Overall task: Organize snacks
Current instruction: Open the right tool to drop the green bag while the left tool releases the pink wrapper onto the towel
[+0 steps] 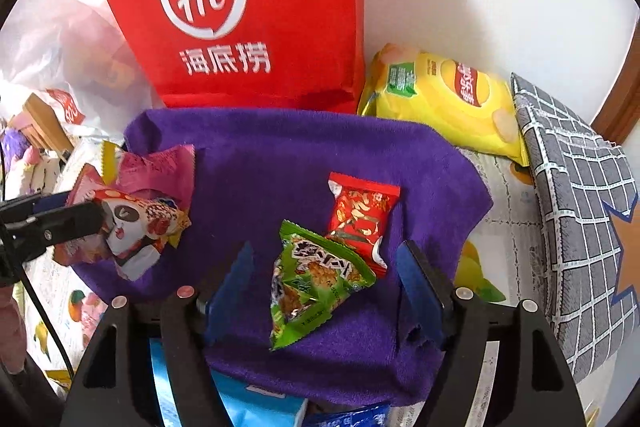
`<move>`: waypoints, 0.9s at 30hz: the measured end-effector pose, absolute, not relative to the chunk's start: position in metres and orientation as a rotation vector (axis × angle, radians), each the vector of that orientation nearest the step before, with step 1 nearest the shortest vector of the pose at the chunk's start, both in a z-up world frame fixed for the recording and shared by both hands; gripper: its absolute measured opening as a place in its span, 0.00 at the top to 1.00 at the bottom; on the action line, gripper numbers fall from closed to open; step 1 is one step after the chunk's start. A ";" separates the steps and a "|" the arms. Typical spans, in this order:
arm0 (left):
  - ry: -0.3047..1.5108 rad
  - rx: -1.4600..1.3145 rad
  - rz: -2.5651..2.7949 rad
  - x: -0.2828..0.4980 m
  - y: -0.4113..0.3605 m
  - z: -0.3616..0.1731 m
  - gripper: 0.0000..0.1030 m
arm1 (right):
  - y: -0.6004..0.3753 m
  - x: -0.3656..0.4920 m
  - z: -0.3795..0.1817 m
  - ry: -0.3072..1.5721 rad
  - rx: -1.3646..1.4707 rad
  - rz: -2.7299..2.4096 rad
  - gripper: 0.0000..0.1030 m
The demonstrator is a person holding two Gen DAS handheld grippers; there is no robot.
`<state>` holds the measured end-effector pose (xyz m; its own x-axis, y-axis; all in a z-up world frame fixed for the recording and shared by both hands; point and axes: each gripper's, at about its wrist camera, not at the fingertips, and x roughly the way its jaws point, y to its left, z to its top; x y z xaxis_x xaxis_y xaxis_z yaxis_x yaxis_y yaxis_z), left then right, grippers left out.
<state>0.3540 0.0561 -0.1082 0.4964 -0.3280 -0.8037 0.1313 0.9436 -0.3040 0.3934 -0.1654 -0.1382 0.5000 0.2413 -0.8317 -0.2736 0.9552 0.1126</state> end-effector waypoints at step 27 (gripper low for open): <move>1.066 -0.211 -0.255 0.361 0.053 -0.116 0.37 | -0.166 0.392 -0.139 0.981 -0.006 0.304 0.28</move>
<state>0.3606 0.0525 -0.1155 0.4593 -0.3067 -0.8337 0.1037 0.9506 -0.2925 0.3922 -0.1661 -0.1393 0.5174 0.2503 -0.8183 -0.2556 0.9578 0.1314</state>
